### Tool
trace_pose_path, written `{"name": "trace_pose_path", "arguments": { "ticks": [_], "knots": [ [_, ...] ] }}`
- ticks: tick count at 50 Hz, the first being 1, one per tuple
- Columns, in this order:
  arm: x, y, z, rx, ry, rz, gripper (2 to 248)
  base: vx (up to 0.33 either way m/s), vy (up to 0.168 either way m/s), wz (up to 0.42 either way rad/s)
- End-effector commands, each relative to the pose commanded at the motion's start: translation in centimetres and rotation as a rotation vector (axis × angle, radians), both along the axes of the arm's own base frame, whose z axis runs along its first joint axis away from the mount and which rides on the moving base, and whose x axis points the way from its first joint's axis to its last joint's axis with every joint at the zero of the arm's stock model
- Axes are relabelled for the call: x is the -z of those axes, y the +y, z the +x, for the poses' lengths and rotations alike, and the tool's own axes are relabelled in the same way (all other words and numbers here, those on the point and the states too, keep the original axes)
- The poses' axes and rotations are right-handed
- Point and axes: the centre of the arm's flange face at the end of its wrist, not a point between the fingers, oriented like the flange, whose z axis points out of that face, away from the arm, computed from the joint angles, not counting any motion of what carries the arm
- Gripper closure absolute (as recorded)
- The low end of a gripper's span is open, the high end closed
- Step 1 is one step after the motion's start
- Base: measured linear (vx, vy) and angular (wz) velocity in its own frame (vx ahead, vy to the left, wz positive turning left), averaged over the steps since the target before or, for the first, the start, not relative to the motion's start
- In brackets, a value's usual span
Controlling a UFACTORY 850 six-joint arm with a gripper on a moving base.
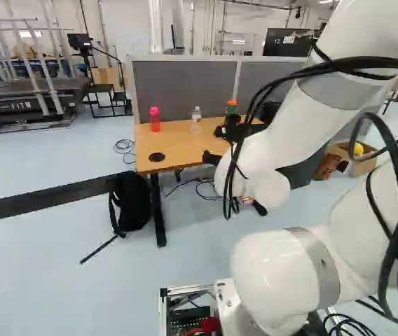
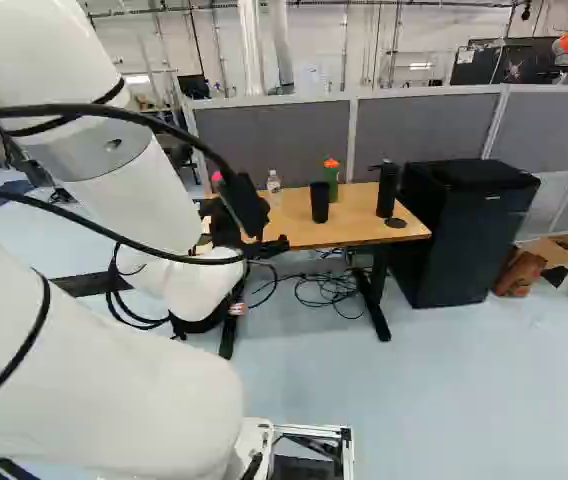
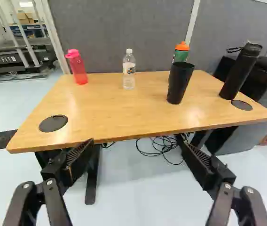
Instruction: Pick up the green bottle from the table
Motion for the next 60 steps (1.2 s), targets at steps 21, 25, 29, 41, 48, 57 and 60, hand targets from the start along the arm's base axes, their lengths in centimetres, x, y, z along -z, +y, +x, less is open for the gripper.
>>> {"name": "trace_pose_path", "arguments": {
  "ticks": [21, 25, 29, 41, 48, 57, 60],
  "knots": [
    [0.00, 0.00, 0.00, 0.000, 0.000, 0.000, 3, 0.106, -0.063, 0.013],
    [0.00, 0.00, 0.00, 0.000, 0.000, 0.000, 3, 0.224, -0.138, 0.016],
    [0.00, 0.00, 0.00, 0.000, 0.000, 0.000, 3, 0.208, -0.137, 0.008],
    [0.00, 0.00, 0.00, 0.000, 0.000, 0.000, 3, 0.245, -0.115, -0.008],
    [0.00, 0.00, 0.00, 0.000, 0.000, 0.000, 3, 0.245, -0.097, -0.009],
    [0.00, 0.00, 0.00, 0.000, 0.000, 0.000, 3, 0.236, -0.089, -0.007],
    [0.00, 0.00, 0.00, 0.000, 0.000, 0.000, 3, 0.209, -0.080, -0.011]
  ]
}}
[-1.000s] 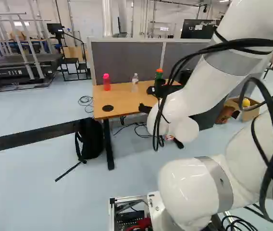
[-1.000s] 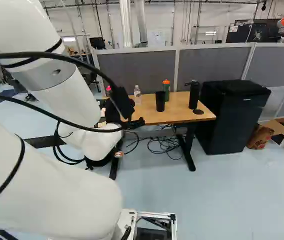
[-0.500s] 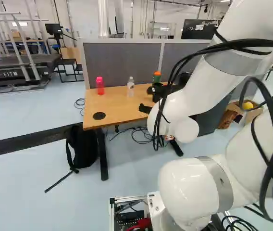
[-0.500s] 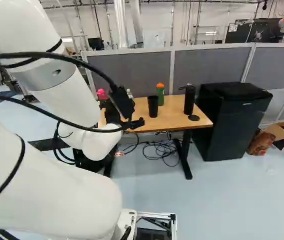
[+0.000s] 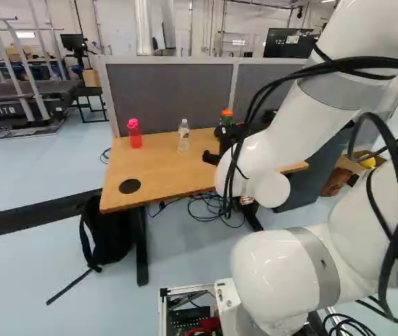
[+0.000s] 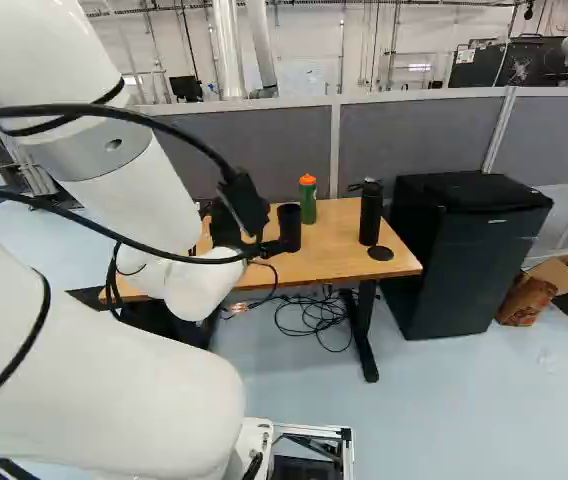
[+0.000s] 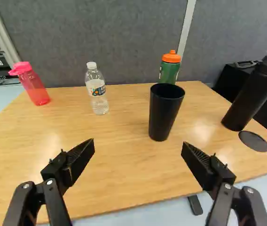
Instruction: Pick up the green bottle from the table
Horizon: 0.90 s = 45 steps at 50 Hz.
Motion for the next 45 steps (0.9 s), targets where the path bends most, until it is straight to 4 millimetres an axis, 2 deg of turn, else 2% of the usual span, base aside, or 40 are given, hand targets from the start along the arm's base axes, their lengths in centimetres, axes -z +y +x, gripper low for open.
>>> {"name": "trace_pose_path", "arguments": {
  "ticks": [14, 33, 45],
  "knots": [
    [0.0, -0.1, 0.1, 0.003, 0.001, 0.000, 3, 0.125, -0.069, 0.006],
    [-0.3, -0.2, 0.4, 0.009, -0.005, 0.000, 3, -0.001, 0.000, -0.001],
    [-1.4, -0.9, 1.6, 0.031, -0.033, -0.001, 3, 0.000, 0.000, 0.000]
  ]
}}
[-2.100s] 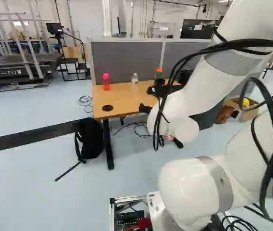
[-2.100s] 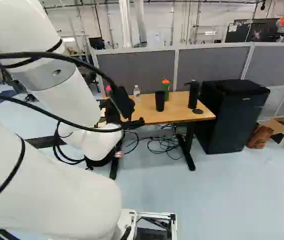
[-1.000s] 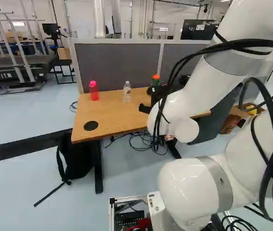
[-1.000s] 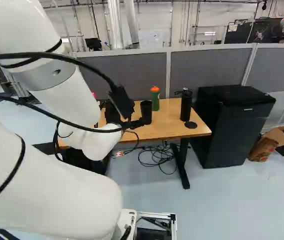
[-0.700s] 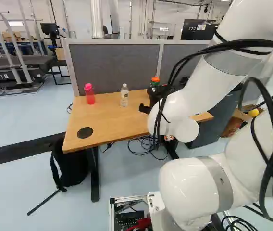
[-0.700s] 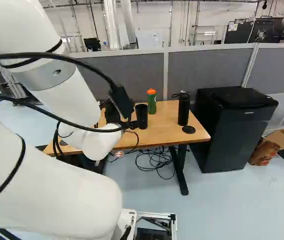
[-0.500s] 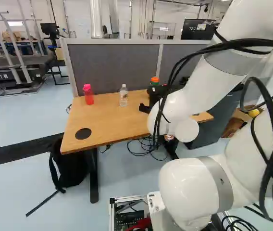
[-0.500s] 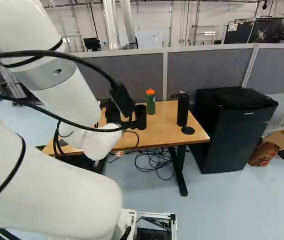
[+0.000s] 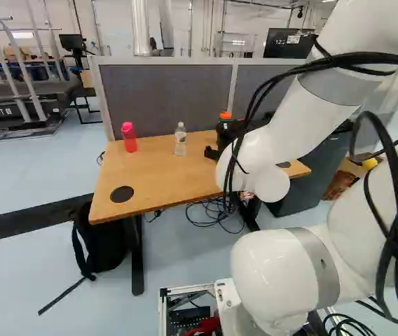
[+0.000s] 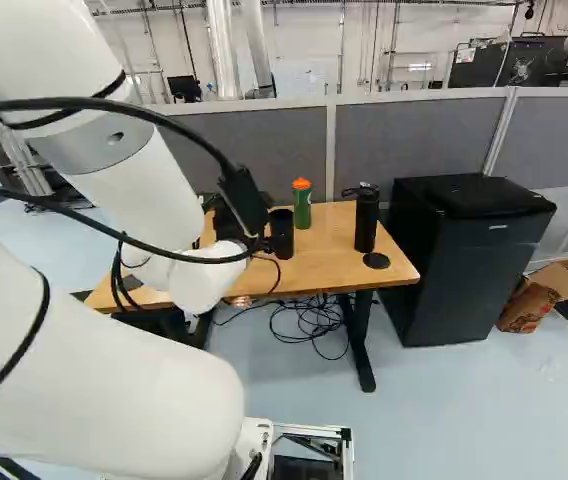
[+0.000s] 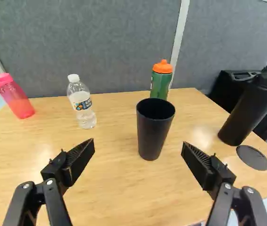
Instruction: Pick up the green bottle from the table
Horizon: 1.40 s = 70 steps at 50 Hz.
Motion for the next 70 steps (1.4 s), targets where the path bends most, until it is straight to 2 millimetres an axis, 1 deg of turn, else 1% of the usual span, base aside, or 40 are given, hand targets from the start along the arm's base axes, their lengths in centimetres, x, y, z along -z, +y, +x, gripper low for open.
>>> {"name": "trace_pose_path", "arguments": {
  "ticks": [24, 70],
  "knots": [
    [-2.7, -2.0, 4.1, 0.056, -0.053, -0.003, 3, 0.000, 0.000, 0.000],
    [-7.8, -5.0, 13.3, 0.108, -0.154, -0.013, 3, 0.000, 0.000, 0.000]
  ]
}}
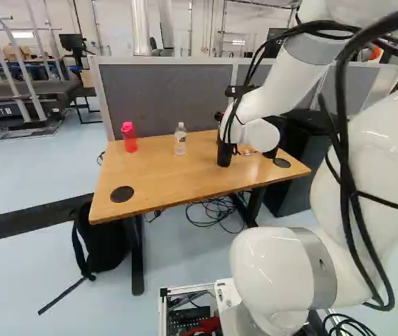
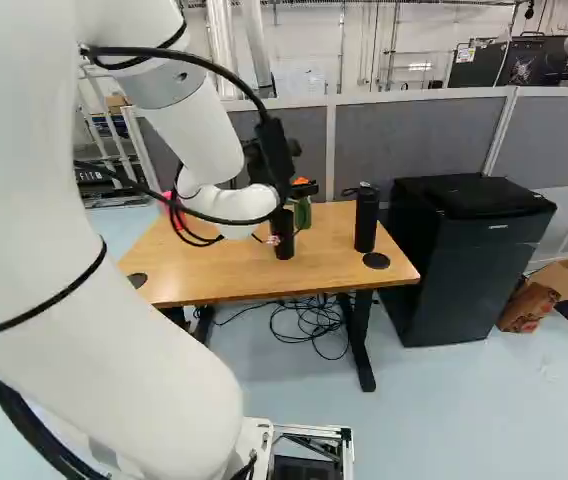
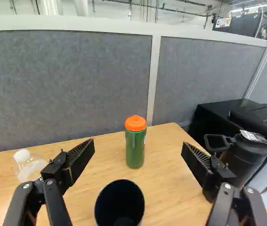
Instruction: Pick up the green bottle from the table
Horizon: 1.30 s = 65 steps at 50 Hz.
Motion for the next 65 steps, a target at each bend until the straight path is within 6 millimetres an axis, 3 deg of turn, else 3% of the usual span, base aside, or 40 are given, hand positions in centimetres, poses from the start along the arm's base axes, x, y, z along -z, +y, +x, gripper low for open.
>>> {"name": "trace_pose_path", "arguments": {
  "ticks": [33, 65],
  "knots": [
    [-2.8, -2.3, 6.7, 0.027, -0.005, -0.001, 3, 0.000, 0.000, 0.000],
    [-2.7, -2.9, 11.8, 0.023, 0.305, 0.046, 3, 0.000, 0.000, 0.000]
  ]
}}
